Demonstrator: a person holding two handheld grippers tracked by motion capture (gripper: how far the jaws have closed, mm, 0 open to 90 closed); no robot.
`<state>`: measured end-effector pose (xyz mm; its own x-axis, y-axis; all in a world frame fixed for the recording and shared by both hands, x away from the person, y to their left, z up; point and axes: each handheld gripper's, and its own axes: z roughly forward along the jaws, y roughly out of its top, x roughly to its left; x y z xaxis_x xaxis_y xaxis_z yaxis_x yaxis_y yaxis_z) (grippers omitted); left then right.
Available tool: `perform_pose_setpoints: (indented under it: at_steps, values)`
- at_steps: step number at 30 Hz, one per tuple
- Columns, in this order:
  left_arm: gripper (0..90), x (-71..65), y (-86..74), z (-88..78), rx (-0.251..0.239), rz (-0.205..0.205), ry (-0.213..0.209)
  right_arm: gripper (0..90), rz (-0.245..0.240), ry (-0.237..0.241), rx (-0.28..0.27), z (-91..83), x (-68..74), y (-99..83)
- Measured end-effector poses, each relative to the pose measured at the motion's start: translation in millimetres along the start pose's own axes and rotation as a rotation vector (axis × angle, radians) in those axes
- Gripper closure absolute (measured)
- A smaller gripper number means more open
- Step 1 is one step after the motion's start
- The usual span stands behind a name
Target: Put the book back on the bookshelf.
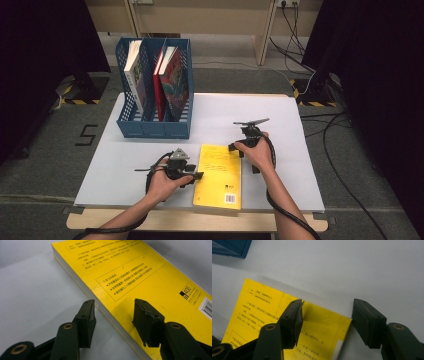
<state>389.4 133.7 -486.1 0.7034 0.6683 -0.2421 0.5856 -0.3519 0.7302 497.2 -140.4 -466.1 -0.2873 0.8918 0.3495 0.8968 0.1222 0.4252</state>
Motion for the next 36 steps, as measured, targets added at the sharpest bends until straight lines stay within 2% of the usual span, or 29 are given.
perform_pose_setpoints:
  at_steps: [1, 6, 9, 17, 20, 21, 23, 24, 28, 33, 34, 36]
  values:
    - [51.2, -1.0, 0.1, 0.8, -0.003, -0.006, -0.002, 42.5, 0.002, 0.001, 0.004, 0.1, 0.3, 0.4]
    - [52.6, -6.5, 1.5, 1.0, 0.004, 0.023, 0.019, 42.4, -0.004, -0.003, 0.011, 0.2, 0.8, 1.1]
    - [52.7, -7.9, 2.0, 3.0, 0.009, 0.008, 0.005, 41.9, 0.0, -0.008, 0.016, 0.5, 2.0, 1.7]
    - [52.3, -8.5, 2.9, 3.6, 0.014, 0.013, 0.014, 39.9, -0.005, -0.008, 0.029, 1.3, 2.9, 3.5]
    - [52.3, -8.9, 3.4, 3.8, 0.017, 0.012, 0.015, 36.9, -0.02, -0.013, 0.045, 2.3, 5.8, 5.2]
    - [52.3, -9.1, 3.5, 3.7, 0.018, 0.012, 0.017, 36.4, -0.038, -0.02, 0.05, 2.7, 6.1, 5.6]
    - [52.3, -9.2, 3.7, 3.8, 0.018, 0.013, 0.017, 36.5, -0.035, -0.02, 0.055, 2.7, 6.2, 6.4]
    - [52.4, -9.3, 3.8, 3.8, 0.019, 0.014, 0.017, 36.8, -0.021, -0.015, 0.058, 2.4, 6.1, 6.6]
    - [52.5, -9.0, 3.4, 3.7, 0.016, 0.011, 0.015, 40.0, -0.025, 0.013, 0.046, 1.4, 0.0, 6.7]
    - [52.5, -8.7, 3.0, 3.5, 0.015, 0.011, 0.014, 42.2, 0.014, 0.052, 0.035, -0.7, -6.4, 5.4]
    - [52.4, -8.7, 2.9, 3.4, 0.014, 0.012, 0.015, 42.8, 0.039, 0.057, 0.034, -1.3, -7.4, 5.7]
    - [52.5, -8.9, 2.7, 3.2, 0.015, 0.01, 0.014, 42.9, 0.037, 0.063, 0.029, -1.1, -8.7, 6.1]
